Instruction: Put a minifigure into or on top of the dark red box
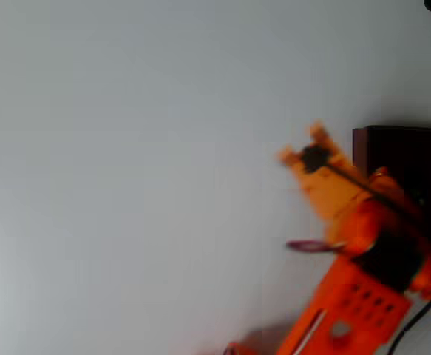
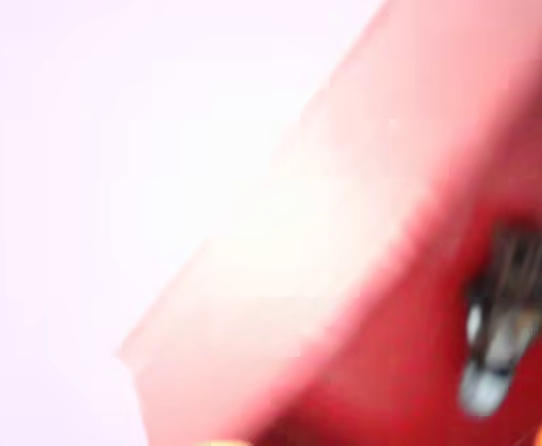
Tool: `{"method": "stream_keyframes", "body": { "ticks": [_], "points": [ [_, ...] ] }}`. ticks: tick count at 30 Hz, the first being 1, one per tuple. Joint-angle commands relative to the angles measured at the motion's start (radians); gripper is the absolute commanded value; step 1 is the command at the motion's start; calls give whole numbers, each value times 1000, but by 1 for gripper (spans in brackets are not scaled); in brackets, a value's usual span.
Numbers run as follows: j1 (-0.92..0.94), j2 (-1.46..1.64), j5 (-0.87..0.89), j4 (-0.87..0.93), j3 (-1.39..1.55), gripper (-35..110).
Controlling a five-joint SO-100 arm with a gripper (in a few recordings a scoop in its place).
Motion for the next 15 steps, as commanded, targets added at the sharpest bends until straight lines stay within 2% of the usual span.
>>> {"method": "stream_keyframes", "body": {
  "ticks": [1,4,7,11,13,15],
  "points": [
    [-239,511,-34,-77,341,11],
    [-465,756,-37,-153,554,1],
    [-673,887,-58,-227,718,0],
    [-859,1054,-107,-304,930,0],
    [-907,1232,-127,-296,1054,0],
    [-922,1511,-146,-195,1161,0]
  ]
}}
